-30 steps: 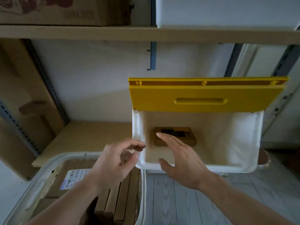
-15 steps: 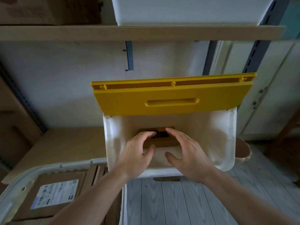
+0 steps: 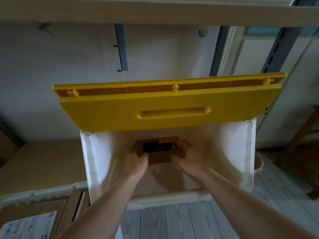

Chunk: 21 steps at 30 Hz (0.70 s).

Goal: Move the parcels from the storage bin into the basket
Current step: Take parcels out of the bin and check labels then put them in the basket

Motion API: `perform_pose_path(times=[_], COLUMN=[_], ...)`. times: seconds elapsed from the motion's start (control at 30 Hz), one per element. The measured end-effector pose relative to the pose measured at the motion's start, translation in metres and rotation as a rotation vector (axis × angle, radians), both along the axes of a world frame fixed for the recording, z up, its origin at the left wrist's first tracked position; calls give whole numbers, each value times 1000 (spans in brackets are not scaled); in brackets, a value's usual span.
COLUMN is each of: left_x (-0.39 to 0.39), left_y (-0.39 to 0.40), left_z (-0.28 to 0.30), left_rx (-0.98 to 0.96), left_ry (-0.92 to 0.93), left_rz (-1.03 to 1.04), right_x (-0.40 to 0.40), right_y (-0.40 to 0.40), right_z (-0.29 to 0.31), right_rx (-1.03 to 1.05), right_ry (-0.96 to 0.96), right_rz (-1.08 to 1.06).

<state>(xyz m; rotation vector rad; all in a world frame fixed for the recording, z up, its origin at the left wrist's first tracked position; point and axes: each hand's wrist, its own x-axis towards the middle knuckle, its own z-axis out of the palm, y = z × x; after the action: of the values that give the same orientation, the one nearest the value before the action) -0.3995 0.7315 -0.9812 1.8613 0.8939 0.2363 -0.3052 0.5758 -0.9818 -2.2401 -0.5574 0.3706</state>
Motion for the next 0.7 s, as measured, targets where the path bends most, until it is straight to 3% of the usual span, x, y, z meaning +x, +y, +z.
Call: perform_pose_path(times=[0.33, 0.53, 0.7], left_x=[51, 68, 79], left_y=[32, 42, 45], left_z=[-43, -67, -77], left_rx=[107, -142, -120], left_ry=[36, 99, 134], left_rz=[55, 136, 123], right_x=[53, 63, 65], right_y=[30, 42, 40], right_z=[-34, -34, -36], right_rx=[-226, -121, -125], right_ry=[129, 318, 360], right_rz=[-79, -122, -140])
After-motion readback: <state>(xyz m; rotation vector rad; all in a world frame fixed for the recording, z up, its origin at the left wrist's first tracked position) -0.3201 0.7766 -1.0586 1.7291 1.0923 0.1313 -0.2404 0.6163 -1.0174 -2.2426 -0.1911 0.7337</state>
